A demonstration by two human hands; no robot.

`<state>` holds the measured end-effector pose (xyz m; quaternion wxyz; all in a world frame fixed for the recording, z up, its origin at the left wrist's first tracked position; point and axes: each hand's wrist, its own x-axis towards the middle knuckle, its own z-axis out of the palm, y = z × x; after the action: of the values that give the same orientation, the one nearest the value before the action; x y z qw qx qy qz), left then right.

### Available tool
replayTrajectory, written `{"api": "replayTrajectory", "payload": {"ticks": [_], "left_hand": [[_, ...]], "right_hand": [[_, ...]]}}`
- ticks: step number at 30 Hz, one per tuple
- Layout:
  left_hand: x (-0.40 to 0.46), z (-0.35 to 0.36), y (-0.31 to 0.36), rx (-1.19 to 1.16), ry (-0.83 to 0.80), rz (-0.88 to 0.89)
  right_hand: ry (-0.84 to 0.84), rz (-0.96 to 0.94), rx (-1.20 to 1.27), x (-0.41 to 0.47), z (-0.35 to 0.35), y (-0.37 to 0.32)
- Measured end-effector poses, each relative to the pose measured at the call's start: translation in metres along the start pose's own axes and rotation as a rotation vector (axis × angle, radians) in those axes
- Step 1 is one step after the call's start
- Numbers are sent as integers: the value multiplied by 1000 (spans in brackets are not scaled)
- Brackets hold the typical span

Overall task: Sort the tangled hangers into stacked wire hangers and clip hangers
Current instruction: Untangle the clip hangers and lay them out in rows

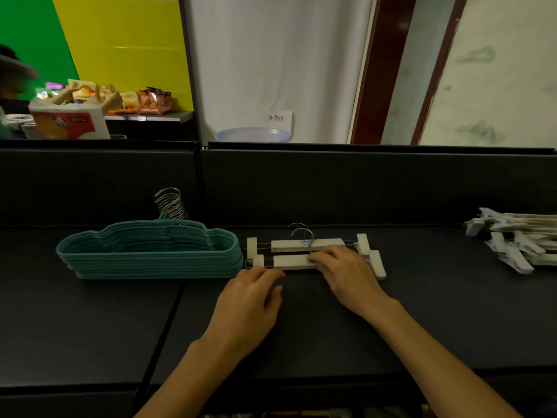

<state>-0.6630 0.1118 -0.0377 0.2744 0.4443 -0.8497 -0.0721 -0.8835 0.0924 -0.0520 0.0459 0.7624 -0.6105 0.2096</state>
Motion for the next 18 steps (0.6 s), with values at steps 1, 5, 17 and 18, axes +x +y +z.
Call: {"api": "replayTrajectory", "payload": {"ticks": [1,5,17,18], "left_hand": [[1,1,0,17,-4,8],[12,10,6,63,-7,79],[98,88,147,24,-42,351],[109,99,165,28,-33,366]], "right_hand": [[3,-1,-17,-2,-1,-2],[37,18,-92,-22,-14,-5],[211,291,-411,-161,-137,175],[220,315,-414,-169,-147,194]]}}
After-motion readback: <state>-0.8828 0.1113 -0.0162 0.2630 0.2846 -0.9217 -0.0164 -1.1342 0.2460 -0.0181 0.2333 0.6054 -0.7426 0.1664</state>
